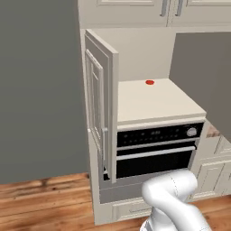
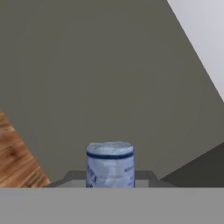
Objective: Pick the chicken drumstick from the plate and place it on the cutting board. Then pick the condiment bottle from the cabinet and place it next to the cutting board.
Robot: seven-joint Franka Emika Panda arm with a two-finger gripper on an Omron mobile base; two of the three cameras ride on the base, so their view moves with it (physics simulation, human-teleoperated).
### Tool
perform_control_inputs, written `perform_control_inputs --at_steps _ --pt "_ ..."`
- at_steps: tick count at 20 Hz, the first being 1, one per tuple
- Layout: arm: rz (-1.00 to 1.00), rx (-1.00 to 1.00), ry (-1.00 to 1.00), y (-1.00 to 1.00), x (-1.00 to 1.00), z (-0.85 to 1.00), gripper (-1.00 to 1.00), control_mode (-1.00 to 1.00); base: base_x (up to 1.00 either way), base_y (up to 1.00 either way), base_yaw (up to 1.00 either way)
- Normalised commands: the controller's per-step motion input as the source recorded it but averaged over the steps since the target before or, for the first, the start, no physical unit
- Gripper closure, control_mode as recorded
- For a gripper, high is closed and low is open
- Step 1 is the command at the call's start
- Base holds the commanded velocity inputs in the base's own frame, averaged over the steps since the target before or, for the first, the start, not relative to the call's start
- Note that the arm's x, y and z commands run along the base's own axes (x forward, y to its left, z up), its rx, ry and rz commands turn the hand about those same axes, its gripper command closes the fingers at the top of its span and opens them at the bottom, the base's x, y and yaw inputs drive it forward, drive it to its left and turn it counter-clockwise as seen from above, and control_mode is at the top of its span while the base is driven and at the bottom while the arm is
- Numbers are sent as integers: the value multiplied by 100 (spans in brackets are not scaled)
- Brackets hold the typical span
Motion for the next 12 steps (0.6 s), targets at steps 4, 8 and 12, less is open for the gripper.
perform_control_inputs --at_steps 4,8,12 --pt "0 0 0 0 0 0 100 100 -34 0 0" --pt "0 0 0 0 0 0 100 100 -2 -2 0" --pt "0 0 0 0 0 0 100 100 0 -19 3"
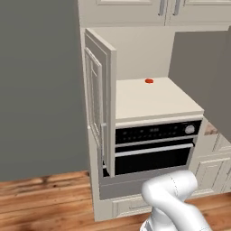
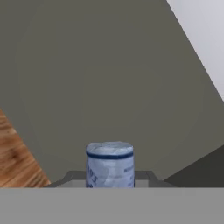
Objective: Pick the chicken drumstick from the plate and place it on the cutting board. Then pick the condiment bottle from the cabinet and place it next to the cutting board.
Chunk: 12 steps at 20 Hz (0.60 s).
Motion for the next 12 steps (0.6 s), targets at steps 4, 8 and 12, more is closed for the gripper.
perform_control_inputs --at_steps 4,8,12 --pt "0 0 0 0 0 0 100 100 0 -33 3" --pt "0 0 0 0 0 0 100 100 0 -46 2" --pt "0 0 0 0 0 0 100 100 0 -54 0"
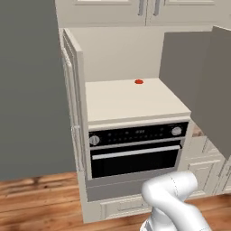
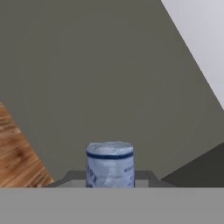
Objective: Pick the chicken drumstick from the plate and place it on the cutting board. Then pick the condiment bottle from the cabinet and place it next to the cutting board.
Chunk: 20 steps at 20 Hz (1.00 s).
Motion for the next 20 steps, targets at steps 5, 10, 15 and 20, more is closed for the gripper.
perform_control_inputs --at_steps 5,10,15,20 --pt "0 0 0 0 0 0 100 100 0 -62 0" --pt "0 0 0 0 0 0 100 100 0 -66 0" --pt "0 0 0 0 0 0 100 100 2 -67 0" --pt "0 0 0 0 0 0 100 100 1 -62 0"
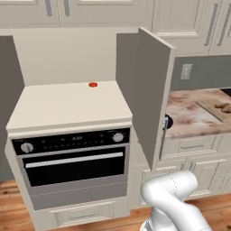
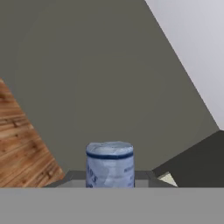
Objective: Pick the chicken drumstick from the plate and place it on the cutting board. Then pick the condiment bottle from the cabinet and place it next to the cutting board.
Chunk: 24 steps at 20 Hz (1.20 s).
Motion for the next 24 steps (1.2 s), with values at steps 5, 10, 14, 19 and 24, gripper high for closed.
perform_control_inputs --at_steps 5,10,14,19,24 --pt "0 0 0 0 0 0 100 100 0 -56 0" --pt "0 0 0 0 0 0 100 100 0 -48 0" --pt "0 0 0 0 0 0 100 100 0 -43 0" --pt "0 0 0 0 0 0 100 100 1 -41 0" --pt "0 0 0 0 0 0 100 100 6 -11 0"
